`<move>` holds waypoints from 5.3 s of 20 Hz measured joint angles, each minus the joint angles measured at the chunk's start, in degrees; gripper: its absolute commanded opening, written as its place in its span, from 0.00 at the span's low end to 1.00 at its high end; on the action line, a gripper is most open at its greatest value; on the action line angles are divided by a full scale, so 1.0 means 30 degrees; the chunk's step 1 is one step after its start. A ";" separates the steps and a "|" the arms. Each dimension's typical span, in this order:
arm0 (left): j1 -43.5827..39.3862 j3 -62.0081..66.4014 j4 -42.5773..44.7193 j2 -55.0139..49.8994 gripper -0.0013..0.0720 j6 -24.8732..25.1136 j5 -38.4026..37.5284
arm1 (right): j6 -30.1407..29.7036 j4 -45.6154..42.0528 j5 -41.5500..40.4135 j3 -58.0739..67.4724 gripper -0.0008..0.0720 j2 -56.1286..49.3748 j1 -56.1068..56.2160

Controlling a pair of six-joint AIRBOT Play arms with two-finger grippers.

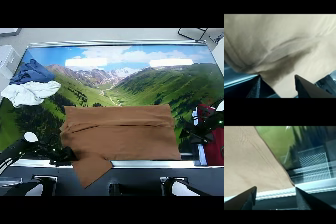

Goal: Fold the clothes and pants, and hang the long-sleeved shirts on hangers.

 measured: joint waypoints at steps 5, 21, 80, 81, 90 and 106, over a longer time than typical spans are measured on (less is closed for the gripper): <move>-0.1464 -0.0015 -0.0291 -0.0044 0.05 -0.1086 0.0386 | -0.0007 -0.0495 -0.0233 -0.1209 0.83 0.0000 -0.0007; -0.2375 0.0066 -0.0015 -0.0007 0.05 -0.1144 0.1137 | -0.1719 0.1413 -0.3213 -0.6033 0.07 0.0007 -0.0015; -0.1683 2.1114 0.3366 -0.8553 0.25 -0.0743 -0.1362 | -0.2135 1.1322 -0.7104 0.3876 0.06 -0.6696 0.2106; -0.2113 2.1085 0.3315 -0.8619 0.25 -0.0743 -0.0984 | -0.2433 1.1956 -0.6754 0.3898 0.06 -0.6193 0.2142; -0.9581 1.9963 0.1239 -1.2364 0.05 -0.2958 0.6543 | -0.0539 1.5103 -0.4830 0.3905 0.06 0.2528 0.5122; -1.3544 2.0669 -0.9777 -1.4921 0.04 0.0044 1.3806 | 0.4080 1.5548 -0.7082 0.3898 0.06 0.4619 0.8408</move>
